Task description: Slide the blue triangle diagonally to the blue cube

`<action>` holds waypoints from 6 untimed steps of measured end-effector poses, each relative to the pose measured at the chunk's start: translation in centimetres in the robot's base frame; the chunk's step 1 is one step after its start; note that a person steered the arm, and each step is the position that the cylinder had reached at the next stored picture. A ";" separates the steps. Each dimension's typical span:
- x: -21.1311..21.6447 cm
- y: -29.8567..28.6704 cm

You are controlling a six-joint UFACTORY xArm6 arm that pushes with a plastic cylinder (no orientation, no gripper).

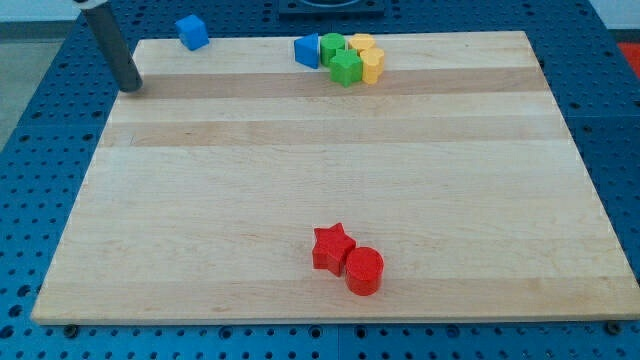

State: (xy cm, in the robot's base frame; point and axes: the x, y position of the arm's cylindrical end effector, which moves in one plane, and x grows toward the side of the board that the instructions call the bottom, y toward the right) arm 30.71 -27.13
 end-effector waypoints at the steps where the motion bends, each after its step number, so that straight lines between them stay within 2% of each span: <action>1: 2.0 3.7; 2: 3.3 8.6; 3: 5.1 18.1; 4: 5.2 28.4; 5: 3.3 39.2; 6: -3.5 41.7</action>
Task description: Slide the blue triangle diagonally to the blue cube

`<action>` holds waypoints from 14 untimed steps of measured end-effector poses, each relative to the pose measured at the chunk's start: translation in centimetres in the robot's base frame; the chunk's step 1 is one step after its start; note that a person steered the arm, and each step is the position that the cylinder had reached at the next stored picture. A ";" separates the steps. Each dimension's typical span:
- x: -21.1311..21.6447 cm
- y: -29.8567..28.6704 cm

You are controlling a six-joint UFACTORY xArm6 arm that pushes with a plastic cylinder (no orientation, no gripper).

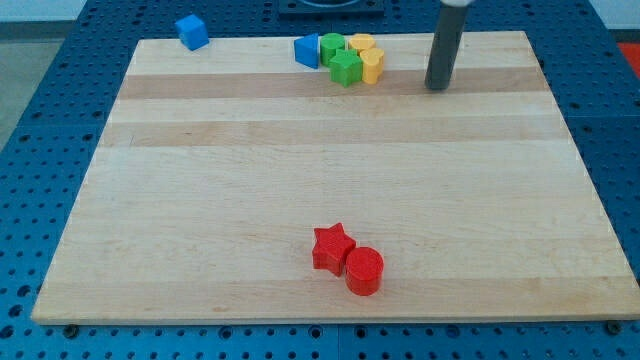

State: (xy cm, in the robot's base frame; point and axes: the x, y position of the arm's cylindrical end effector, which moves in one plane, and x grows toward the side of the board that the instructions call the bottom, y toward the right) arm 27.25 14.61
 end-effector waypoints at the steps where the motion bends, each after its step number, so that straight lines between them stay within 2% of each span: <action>1: -5.8 -0.4; 2: -7.9 -2.8; 3: -7.3 -7.5; 4: -5.4 -11.9; 6: -1.3 -16.7; 7: -1.1 -18.0; 9: -3.5 -12.2; 10: -4.3 -13.7; 12: -4.2 -22.4; 14: -4.2 -28.2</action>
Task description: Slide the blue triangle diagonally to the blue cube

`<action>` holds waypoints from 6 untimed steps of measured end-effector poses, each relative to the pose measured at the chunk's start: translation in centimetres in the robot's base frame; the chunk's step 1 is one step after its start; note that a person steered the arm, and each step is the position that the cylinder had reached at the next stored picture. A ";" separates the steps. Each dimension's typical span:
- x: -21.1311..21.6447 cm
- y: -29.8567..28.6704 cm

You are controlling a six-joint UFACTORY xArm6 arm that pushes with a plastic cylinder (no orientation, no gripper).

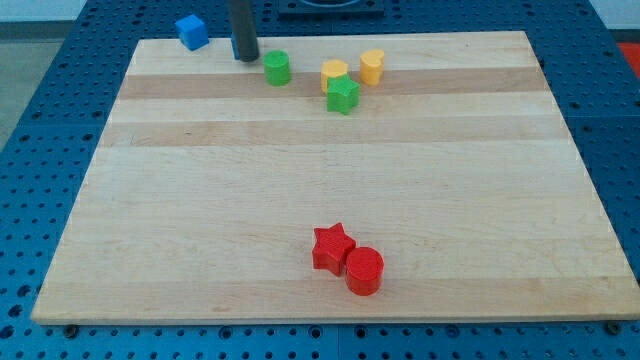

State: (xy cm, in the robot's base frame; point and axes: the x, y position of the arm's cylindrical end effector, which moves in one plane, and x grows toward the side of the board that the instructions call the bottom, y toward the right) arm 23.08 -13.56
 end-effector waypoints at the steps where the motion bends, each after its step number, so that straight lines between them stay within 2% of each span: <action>1: 0.0 1.3; 2: -0.1 7.2; 3: -3.3 8.2; 6: -3.8 1.1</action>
